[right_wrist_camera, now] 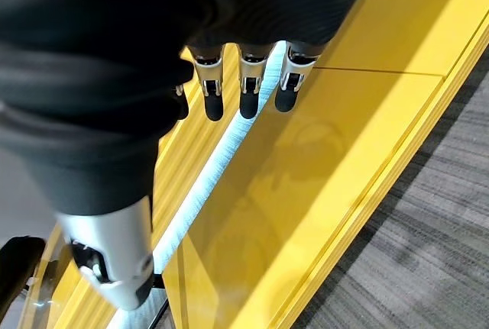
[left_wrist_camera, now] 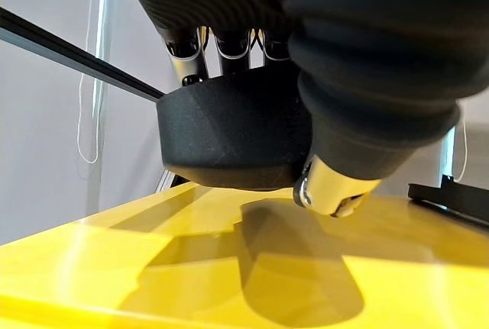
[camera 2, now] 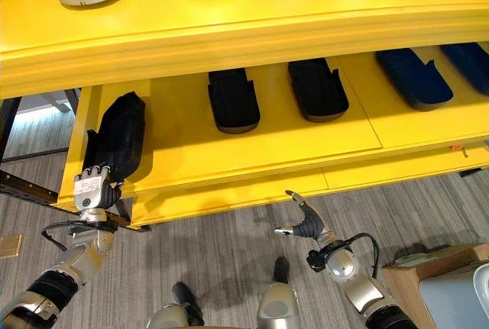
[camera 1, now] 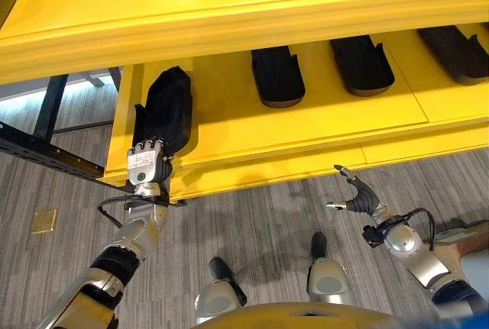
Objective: Move parts from the plastic box to the shelf.
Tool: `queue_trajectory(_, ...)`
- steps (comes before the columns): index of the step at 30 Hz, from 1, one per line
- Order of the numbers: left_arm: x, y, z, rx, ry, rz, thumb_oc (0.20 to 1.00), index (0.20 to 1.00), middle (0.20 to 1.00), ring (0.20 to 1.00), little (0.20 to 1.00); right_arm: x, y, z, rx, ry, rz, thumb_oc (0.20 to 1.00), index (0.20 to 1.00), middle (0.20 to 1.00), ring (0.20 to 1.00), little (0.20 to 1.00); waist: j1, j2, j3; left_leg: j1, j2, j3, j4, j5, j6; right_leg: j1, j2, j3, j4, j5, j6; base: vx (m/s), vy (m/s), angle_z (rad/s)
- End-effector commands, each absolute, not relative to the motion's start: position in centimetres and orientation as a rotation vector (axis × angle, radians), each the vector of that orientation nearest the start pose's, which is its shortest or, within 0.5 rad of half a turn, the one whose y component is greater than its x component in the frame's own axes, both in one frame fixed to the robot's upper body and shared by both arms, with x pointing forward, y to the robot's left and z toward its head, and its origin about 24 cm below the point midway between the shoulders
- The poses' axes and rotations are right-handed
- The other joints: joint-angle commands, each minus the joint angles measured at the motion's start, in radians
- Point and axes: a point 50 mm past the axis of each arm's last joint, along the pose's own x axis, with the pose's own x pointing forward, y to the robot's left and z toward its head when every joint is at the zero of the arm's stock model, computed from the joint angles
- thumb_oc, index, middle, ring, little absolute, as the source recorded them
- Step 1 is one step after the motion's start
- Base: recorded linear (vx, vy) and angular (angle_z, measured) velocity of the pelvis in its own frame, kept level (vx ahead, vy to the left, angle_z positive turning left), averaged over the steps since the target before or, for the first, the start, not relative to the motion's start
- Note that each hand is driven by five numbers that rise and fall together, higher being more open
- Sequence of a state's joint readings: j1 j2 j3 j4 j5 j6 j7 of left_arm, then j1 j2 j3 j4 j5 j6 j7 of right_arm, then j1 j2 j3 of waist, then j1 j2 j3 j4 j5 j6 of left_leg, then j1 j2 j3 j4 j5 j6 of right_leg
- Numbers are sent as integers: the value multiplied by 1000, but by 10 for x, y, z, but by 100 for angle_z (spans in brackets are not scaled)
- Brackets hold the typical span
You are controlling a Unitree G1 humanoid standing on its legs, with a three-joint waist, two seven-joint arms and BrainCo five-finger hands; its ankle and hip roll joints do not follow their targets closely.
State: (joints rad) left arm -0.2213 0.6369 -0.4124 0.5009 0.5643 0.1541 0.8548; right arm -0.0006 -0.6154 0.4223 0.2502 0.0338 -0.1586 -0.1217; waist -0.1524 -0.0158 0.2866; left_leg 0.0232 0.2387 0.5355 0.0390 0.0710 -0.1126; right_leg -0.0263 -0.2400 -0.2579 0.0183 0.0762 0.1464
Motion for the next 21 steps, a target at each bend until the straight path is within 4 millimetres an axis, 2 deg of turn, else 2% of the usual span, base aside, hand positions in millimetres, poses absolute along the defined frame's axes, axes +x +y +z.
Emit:
queue_trajectory(1, 292, 273, 67, 1462, -247, 583, 200, 200, 200, 200, 200, 239, -196, 11, -606, 76, 276, 1000, 1000, 1000, 1000, 1000, -2, -26, -6, -52, 0, -104, 107, -56, 7, -3, 37, -11, 145, -137, -2, 0, 0, 0)
queue_trajectory(13, 315, 278, 82, 1463, -134, 597, 200, 200, 200, 200, 200, 245, -190, 15, -638, 66, 334, 1000, 1000, 1000, 1000, 1000, -22, -31, 2, -60, 16, -84, 117, -52, 1, -5, 42, -4, 141, -133, -2, -2, -2, 0)
queue_trajectory(18, 334, 278, 105, 1562, -158, 590, 200, 200, 200, 200, 200, 251, -187, 19, -633, 50, 337, 1000, 1000, 1000, 1000, 1000, -32, -39, 17, -73, 27, -71, 126, -50, -5, -20, 46, -1, 143, -132, -1, -46, -21, -8)
queue_trajectory(21, 339, 281, 109, 1577, -145, 601, 200, 200, 200, 200, 200, 253, -185, 21, -634, 42, 343, 1000, 1000, 1000, 1000, 1000, -37, -40, 25, -81, 31, -65, 131, -50, -6, -27, 45, 2, 144, -131, -2, -34, 0, -13)
